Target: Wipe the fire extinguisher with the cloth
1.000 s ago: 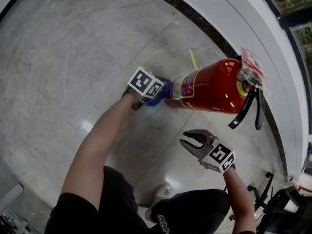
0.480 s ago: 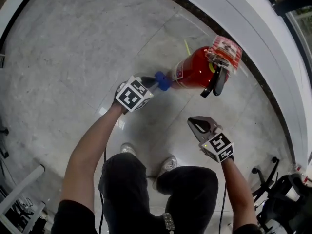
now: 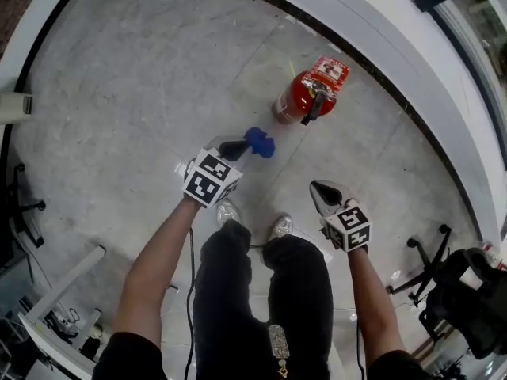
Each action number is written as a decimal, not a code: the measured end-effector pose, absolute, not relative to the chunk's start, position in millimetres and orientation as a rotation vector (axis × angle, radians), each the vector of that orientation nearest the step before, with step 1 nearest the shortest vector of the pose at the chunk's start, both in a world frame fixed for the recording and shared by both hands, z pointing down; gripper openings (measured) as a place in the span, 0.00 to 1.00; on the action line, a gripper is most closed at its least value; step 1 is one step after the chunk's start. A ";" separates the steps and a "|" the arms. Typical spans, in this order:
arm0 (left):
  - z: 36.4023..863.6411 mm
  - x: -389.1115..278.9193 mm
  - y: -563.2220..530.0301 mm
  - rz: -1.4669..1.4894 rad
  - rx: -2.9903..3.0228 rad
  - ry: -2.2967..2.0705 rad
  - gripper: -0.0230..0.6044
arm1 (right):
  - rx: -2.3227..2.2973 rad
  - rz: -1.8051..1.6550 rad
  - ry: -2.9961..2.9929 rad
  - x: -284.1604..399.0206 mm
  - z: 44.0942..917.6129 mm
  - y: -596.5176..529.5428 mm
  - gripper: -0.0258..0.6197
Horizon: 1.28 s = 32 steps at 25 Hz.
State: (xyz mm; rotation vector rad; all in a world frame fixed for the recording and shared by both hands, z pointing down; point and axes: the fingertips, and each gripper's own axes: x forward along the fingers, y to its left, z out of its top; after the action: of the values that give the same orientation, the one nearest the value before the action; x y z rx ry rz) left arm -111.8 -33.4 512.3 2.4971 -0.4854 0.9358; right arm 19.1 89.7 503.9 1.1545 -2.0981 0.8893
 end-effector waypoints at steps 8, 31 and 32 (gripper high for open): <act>336.0 -107.2 11.1 0.839 2.506 -0.520 0.08 | 1.295 0.880 -2.119 -17.5 340.7 76.7 0.04; -45.6 37.6 85.3 0.341 2.638 -0.977 0.08 | 1.447 0.380 -2.728 98.1 -62.6 85.9 0.04; -57.3 43.6 90.3 0.344 2.656 -0.991 0.08 | 1.465 0.355 -2.734 106.1 -74.2 88.9 0.04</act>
State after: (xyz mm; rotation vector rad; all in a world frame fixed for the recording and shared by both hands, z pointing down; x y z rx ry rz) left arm 43.6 90.3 -57.3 2.6557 -0.9908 0.3440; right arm 106.1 88.9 -74.2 1.4654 -2.7339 0.3550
